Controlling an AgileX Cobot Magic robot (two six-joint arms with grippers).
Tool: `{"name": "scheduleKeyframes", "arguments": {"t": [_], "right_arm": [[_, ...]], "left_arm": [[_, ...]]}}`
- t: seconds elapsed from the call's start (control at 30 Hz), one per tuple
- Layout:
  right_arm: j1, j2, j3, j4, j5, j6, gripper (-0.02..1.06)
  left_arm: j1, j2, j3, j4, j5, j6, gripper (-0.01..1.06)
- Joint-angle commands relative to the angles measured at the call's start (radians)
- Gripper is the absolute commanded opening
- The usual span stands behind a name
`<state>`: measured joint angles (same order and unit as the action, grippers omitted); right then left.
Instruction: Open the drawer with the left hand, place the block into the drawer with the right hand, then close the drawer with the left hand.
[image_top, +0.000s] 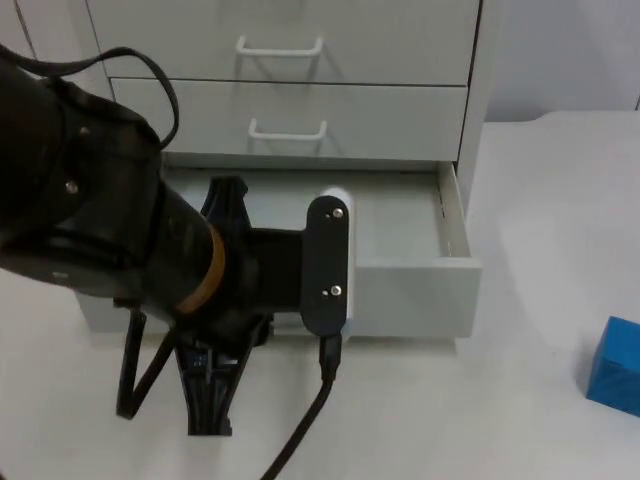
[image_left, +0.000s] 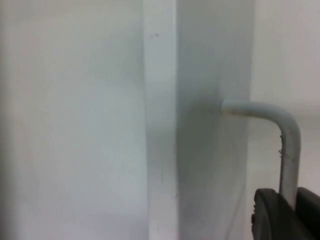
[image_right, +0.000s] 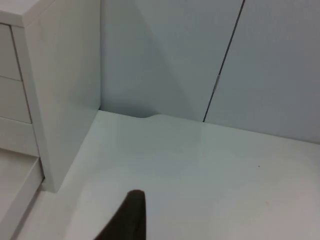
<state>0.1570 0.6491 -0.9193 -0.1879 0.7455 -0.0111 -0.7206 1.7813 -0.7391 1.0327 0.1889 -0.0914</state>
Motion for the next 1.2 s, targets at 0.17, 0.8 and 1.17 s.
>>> {"name": "scheduleKeyframes", "arguments": {"t": [0.17, 0.8, 1.17], "right_arm": [[0.005, -0.003, -0.007, 0.022, -0.006, 0.003, 1.05], [0.005, -0.003, -0.007, 0.037, -0.006, 0.003, 1.05], [0.005, -0.003, -0.007, 0.034, -0.006, 0.003, 1.05]], "left_arm": [[-0.026, -0.019, 0.046, -0.052, -0.028, -0.037, 0.00], [-0.026, 0.017, 0.056, -0.063, -0.073, -0.044, 0.00], [-0.026, 0.073, 0.056, -0.053, -0.093, -0.044, 0.00]]}}
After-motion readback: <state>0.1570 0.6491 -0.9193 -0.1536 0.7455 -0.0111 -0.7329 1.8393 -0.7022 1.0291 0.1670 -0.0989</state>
